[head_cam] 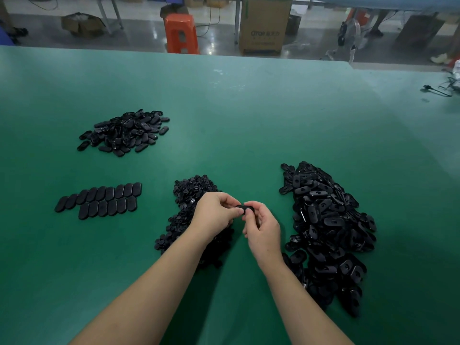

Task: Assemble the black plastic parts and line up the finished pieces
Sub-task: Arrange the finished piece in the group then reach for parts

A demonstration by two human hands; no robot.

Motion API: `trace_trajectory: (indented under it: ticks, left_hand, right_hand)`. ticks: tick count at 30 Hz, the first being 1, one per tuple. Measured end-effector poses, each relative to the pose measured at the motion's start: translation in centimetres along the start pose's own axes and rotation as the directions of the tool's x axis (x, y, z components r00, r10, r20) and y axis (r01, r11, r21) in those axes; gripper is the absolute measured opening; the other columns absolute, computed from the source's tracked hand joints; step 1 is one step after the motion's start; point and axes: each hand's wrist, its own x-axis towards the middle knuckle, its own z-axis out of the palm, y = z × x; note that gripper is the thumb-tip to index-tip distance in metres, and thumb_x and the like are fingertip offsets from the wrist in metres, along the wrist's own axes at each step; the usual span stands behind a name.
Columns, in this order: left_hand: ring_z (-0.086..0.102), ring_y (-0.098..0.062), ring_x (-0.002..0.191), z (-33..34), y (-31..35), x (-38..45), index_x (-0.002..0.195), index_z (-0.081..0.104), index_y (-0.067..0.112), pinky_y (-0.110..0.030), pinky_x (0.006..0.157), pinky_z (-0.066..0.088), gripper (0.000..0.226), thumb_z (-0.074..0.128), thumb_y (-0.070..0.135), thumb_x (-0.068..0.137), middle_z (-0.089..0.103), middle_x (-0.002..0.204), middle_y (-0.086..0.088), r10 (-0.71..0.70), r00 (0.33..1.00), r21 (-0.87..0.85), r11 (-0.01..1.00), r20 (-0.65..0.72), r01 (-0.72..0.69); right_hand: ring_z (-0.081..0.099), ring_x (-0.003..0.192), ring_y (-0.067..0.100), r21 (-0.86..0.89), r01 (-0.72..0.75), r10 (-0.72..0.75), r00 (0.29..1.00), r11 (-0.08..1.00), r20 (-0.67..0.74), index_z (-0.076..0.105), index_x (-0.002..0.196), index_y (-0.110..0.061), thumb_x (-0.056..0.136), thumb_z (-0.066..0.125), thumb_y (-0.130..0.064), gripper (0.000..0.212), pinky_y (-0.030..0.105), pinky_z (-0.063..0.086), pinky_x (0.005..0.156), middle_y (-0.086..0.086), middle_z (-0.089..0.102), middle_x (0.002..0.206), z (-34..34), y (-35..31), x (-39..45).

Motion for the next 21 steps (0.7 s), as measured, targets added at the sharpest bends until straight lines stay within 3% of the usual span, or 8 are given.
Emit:
trace_trajectory:
  ticks: [8,15,21]
  left_hand:
    - [0.062,-0.013,0.055,0.40,0.00,-0.18,0.082,0.074,0.015,-0.036,0.064,0.059,0.008,0.082,0.012,0.081,0.074,0.071,-0.003,0.005,0.999,0.009,1.000,-0.041,-0.004]
    - [0.063,-0.011,0.057,0.54,0.00,-0.43,0.082,0.074,0.013,-0.026,0.056,0.055,0.010,0.083,0.013,0.079,0.074,0.072,-0.006,-0.016,0.999,-0.003,1.000,-0.031,0.015]
    - [0.060,-0.013,0.055,0.42,0.39,-0.46,0.082,0.073,0.010,-0.027,0.056,0.054,0.012,0.085,0.011,0.078,0.073,0.072,-0.008,-0.033,0.999,-0.033,0.999,-0.020,0.032]
  right_hand:
    - [0.058,0.063,0.005,-0.015,0.002,-0.002,1.000,1.000,0.013,0.068,0.102,-0.028,0.099,0.058,-0.011,0.020,0.029,0.047,0.063,-0.010,0.069,0.075,0.00,0.29,0.07]
    - [0.060,0.066,0.006,-0.026,0.000,0.000,1.000,1.000,0.018,0.068,0.102,-0.028,0.098,0.059,-0.013,0.018,0.030,0.050,0.066,-0.008,0.071,0.081,-0.04,0.26,-0.01]
    - [0.059,0.063,0.009,-0.020,0.013,-0.013,1.000,1.000,0.007,0.066,0.098,-0.029,0.098,0.058,-0.010,0.021,0.030,0.048,0.063,-0.010,0.068,0.075,-0.07,0.07,0.02]
